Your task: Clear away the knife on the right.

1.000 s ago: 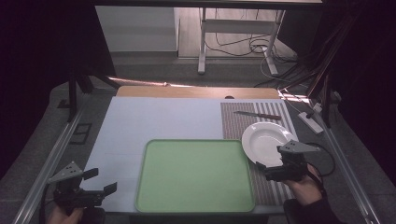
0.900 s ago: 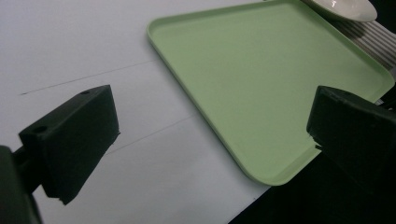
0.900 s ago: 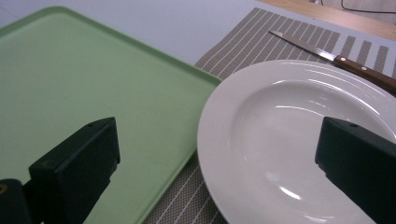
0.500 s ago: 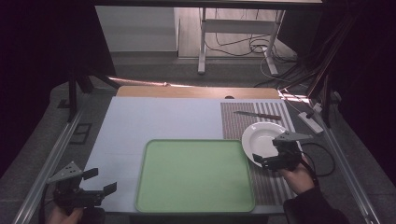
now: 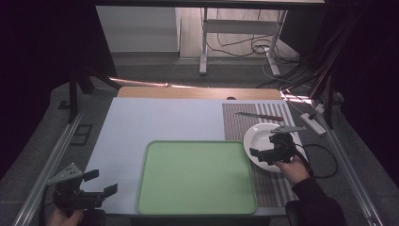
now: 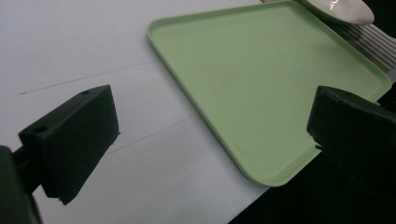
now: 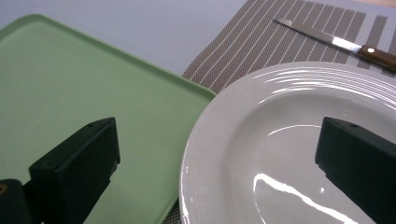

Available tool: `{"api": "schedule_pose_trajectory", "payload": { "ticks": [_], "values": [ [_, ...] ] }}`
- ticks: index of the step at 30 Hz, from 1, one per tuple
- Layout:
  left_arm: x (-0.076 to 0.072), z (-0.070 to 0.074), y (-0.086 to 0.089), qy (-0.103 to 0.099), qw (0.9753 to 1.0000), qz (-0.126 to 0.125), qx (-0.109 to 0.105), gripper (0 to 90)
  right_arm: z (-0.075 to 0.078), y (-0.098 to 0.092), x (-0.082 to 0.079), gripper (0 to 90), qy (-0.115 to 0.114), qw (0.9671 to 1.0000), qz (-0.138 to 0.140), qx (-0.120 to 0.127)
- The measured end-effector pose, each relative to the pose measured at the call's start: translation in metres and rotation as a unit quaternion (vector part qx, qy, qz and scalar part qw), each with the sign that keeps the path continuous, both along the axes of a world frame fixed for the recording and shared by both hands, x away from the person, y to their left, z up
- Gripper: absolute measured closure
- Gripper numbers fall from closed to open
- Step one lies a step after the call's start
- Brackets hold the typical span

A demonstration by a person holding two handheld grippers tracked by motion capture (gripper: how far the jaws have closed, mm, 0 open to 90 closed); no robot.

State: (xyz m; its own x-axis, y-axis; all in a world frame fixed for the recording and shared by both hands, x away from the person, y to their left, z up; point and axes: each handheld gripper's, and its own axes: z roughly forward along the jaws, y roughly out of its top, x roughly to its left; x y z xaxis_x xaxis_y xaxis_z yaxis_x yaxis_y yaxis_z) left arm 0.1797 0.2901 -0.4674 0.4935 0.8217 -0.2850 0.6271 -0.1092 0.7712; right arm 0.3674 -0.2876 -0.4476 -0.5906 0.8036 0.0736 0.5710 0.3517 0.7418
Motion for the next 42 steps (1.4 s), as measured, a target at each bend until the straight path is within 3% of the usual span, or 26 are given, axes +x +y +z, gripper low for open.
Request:
{"api": "schedule_pose_trajectory", "payload": {
  "ticks": [6, 10, 20, 32, 42],
  "values": [
    [0.0, 0.0, 0.0, 0.0, 1.0, 0.0, -0.001, 2.0, -0.001, -0.002, 0.013, 0.6, -0.003, 0.9999, -0.009, -0.006],
    [0.0, 0.0, 0.0, 0.001, 1.0, 0.001, -0.003, 2.0, -0.001, -0.002, 0.023, 0.6, 0.009, 0.9998, -0.012, -0.013],
    [0.0, 0.0, 0.001, 0.0, 1.0, 0.001, -0.005, 1.9, -0.006, 0.004, 0.05, 0.0, 0.021, 0.9981, -0.021, -0.054],
    [0.0, 0.0, 0.002, 0.001, 1.0, 0.002, -0.006, 1.9, -0.013, 0.003, 0.091, 0.0, 0.039, 0.996, -0.049, -0.063],
    [0.001, 0.0, 0.001, 0.003, 1.0, 0.003, -0.003, 1.9, -0.017, 0.005, 0.11, 0.0, 0.041, 0.9947, -0.062, -0.071]
  ]
}}
